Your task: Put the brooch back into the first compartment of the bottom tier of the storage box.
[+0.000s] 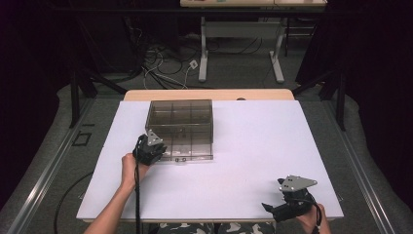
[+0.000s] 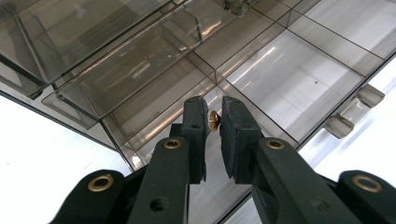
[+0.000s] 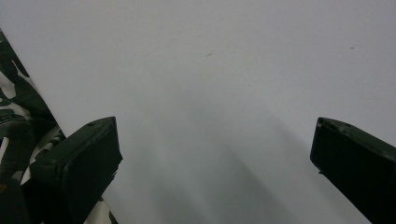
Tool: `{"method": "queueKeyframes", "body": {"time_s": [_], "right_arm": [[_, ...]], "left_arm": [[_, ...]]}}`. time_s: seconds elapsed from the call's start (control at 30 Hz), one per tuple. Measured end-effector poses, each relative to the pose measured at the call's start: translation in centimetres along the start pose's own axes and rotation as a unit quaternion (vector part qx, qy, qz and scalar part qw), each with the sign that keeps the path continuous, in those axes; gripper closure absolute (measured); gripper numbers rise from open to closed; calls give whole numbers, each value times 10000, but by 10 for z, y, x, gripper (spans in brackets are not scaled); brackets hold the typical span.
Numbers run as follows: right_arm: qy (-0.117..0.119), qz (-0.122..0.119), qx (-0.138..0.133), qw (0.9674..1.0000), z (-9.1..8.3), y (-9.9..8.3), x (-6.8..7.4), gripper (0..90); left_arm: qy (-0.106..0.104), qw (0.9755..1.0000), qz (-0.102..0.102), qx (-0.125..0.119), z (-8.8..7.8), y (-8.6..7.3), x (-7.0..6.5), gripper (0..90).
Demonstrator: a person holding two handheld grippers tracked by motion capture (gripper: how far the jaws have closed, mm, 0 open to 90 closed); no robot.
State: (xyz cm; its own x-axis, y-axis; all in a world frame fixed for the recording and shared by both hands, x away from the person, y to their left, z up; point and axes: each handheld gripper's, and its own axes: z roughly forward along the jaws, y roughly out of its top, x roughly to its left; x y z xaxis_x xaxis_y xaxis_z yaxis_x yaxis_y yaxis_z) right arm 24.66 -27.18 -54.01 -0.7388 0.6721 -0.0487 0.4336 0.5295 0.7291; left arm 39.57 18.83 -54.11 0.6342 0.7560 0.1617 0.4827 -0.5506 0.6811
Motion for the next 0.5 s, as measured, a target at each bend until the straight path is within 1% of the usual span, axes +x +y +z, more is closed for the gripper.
{"method": "queueKeyframes", "body": {"time_s": [0.2,0.23,0.3,0.47,0.5], "right_arm": [[-2,2,-2,10000,0,0,0,8],[-2,1,-6,10000,0,0,0,8],[1,-2,-5,10000,0,0,0,8],[-9,3,1,10000,0,0,0,8],[-8,4,4,10000,0,0,0,9]], "left_arm": [[-61,10000,-28,35,1,0,0,802],[-33,10000,-33,4,2,0,-1,801],[-80,10000,-24,49,2,0,-1,801],[-85,10000,3,49,3,0,-2,800],[-52,10000,-3,13,3,0,-2,800]]}}
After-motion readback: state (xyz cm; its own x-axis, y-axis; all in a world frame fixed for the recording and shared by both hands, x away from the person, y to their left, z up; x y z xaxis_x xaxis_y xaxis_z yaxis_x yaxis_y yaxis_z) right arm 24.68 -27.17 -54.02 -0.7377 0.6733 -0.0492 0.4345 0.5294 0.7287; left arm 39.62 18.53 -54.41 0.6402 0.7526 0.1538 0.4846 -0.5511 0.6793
